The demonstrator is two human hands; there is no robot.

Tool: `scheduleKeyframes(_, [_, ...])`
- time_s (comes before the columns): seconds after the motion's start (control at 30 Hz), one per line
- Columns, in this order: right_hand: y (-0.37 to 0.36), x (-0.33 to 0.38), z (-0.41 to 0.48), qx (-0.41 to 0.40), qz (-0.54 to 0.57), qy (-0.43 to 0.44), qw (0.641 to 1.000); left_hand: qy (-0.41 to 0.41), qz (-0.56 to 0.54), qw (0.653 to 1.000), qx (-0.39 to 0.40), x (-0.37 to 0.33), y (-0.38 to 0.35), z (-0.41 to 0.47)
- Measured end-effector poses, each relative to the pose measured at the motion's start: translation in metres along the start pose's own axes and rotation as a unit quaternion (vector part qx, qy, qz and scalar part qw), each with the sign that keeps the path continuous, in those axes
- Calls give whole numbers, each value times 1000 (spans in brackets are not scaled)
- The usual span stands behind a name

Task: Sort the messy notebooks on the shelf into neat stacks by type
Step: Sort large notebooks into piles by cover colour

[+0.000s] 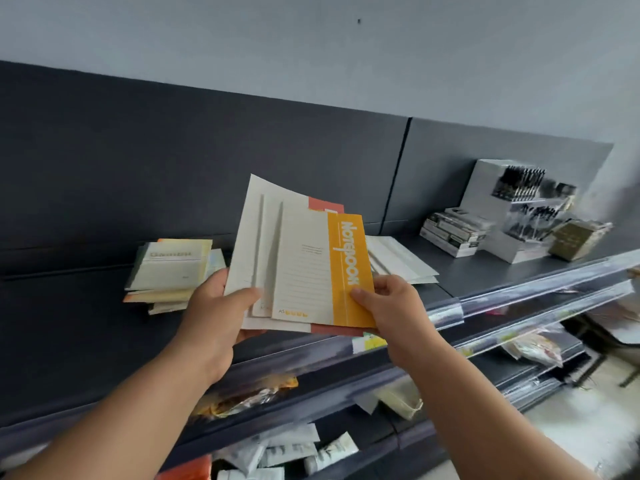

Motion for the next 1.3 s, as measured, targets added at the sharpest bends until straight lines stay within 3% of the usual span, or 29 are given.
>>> scheduleKeyframes(0.2, [105, -3, 39, -29, -15, 11, 999, -12, -6, 1000, -9, 12, -94, -2])
scheduleKeyframes(0.4, [159, 2, 88, -47, 29, 11, 998, -26, 14, 999, -30, 13, -133, 35])
scheduleKeyframes(0.73, [190, -6, 190, -88, 78, -21, 993, -13, 7, 998, -54, 36, -159, 120])
scheduleKeyframes(0.93, [181, -15, 256, -56, 60, -38, 996, -3, 8, 996, -86, 45, -166, 139])
scheduleKeyframes(1.03, [165, -16, 291, -31, -1, -35, 999, 3, 8, 994, -110, 53, -174, 140])
scheduleKeyframes(1.1, [158, -15, 311, -35, -133, -7, 991, 11, 13, 992, -123, 58, -184, 138])
scheduleKeyframes(1.2, [148, -12, 329, -13, -356, 39, 934, 16, 23, 990, -136, 67, -198, 135])
scheduleKeyframes(1.3, [143, -11, 340, 41, -440, 53, 896, 18, 34, 988, -148, 74, -215, 131])
Point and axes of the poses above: each hand's wrist, its own z-axis towards the middle knuckle, its own y-axis out of the back of the hand, x = y × z, the point moved 10 cm from there along z, towards the middle knuckle, and after that the axes turned 10 degrees about -y, right-handed, at the moved point
